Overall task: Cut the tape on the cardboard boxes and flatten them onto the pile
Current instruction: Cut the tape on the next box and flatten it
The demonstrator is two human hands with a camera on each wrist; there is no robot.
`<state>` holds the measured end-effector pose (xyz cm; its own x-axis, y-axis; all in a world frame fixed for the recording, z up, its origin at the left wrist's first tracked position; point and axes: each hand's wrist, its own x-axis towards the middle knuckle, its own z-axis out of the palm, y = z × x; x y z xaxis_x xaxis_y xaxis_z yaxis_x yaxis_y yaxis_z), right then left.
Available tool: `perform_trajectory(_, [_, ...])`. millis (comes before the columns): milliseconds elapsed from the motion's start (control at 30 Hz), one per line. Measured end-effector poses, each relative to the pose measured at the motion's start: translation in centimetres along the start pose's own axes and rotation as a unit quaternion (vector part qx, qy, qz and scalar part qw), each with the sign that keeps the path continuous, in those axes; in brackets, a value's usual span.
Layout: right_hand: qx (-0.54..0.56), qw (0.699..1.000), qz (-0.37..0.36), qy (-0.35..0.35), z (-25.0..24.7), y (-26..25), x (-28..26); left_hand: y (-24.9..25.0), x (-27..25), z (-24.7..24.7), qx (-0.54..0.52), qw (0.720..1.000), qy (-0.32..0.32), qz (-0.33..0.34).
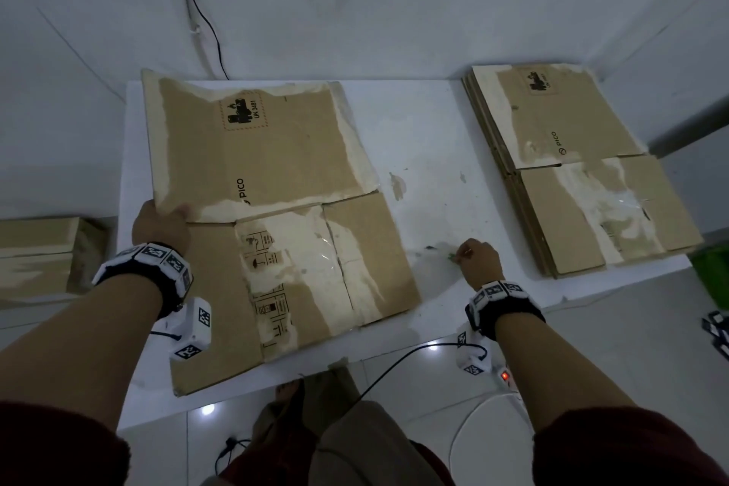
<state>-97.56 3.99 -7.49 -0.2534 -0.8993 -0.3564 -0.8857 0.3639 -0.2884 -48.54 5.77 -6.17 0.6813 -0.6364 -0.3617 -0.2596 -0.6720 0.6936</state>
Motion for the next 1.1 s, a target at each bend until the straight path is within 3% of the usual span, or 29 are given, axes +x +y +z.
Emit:
perform_trajectory(100, [0.02,0.999,0.021,0.031,0.1,-1.1,0.6,0.1,0.1,0.0,0.007,1.0,0.005,0.0])
perform_trajectory(233, [0.017,0.999,-0.03,-0.021,-0.1,-2.3,1.5,0.3,-0.6,0.8,0.064,0.996,0.067,-0.006])
perform_trajectory(333, [0.033,0.999,-0.017,-0.026,-0.3,-2.6,1.3,1.7,-2.2,2.6,0.156,0.984,0.088,-0.015])
perform_trajectory(367, [0.043,0.999,-0.012,-0.026,-0.2,-2.6,1.1,2.4,-2.9,3.6,0.154,0.985,0.079,0.012])
perform_trajectory(433, [0.082,0.996,-0.003,-0.019,0.2,-2.6,0.6,3.8,-5.1,6.2,0.123,0.978,0.051,0.158])
perform_trajectory(500, [0.146,0.989,0.005,-0.003,0.5,-2.6,0.0,5.2,-8.3,9.4,0.101,0.935,-0.041,0.338])
perform_trajectory(533, [0.175,0.985,0.008,0.004,0.7,-2.7,-0.3,5.7,-10.1,11.1,0.082,0.909,-0.126,0.389])
perform_trajectory(600, [0.221,0.975,0.005,0.02,1.1,-2.6,-0.6,6.8,-13.9,14.5,0.064,0.857,-0.318,0.4])
perform_trajectory(667, [0.25,0.968,0.011,0.028,1.3,-2.5,-0.8,7.6,-16.7,17.7,0.13,0.818,-0.415,0.378])
perform_trajectory(733, [0.244,0.969,0.014,0.029,1.3,-2.1,-0.7,7.7,-18.2,20.4,0.221,0.792,-0.424,0.38])
perform_trajectory(800, [0.229,0.973,0.006,0.03,1.1,-1.5,-0.4,7.5,-18.7,21.6,0.28,0.772,-0.392,0.415])
perform_trajectory(1000, [0.188,0.979,-0.01,0.077,1.2,-1.4,0.9,8.2,-17.5,21.8,0.316,0.736,-0.379,0.463])
perform_trajectory(1100, [0.169,0.975,0.04,0.139,0.8,-1.8,1.8,8.0,-16.6,22.2,0.356,0.7,-0.378,0.49])
